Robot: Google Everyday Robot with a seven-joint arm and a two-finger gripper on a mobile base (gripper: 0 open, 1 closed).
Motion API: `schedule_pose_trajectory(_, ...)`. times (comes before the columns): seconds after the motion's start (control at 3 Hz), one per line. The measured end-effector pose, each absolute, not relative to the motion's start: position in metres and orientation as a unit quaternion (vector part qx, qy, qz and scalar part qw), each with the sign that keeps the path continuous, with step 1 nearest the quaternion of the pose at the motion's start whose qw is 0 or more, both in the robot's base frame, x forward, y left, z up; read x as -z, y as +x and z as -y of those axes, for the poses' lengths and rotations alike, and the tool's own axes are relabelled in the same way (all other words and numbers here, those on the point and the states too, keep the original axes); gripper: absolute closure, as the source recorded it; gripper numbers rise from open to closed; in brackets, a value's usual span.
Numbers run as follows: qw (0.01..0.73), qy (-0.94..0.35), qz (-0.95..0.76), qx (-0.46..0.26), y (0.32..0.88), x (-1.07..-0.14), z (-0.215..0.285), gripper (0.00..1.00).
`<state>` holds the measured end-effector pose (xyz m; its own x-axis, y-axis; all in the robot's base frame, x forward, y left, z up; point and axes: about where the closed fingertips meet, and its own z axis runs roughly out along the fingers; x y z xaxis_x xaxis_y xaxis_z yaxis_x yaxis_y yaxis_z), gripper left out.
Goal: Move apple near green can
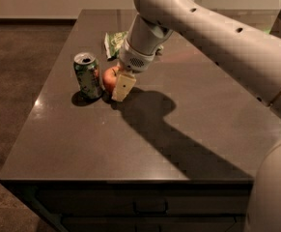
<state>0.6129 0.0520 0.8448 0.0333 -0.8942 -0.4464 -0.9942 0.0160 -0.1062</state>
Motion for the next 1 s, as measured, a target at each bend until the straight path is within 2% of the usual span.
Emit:
schedule_pose_trajectory(0.67,0.198,-0.692,-0.683,-0.127,0.6121,-0.8411,-0.0548,0.0)
schedule_pose_trajectory(1.0,0.198,-0.692,-0.683,-0.127,0.6121,-0.8411,-0.0549,0.0)
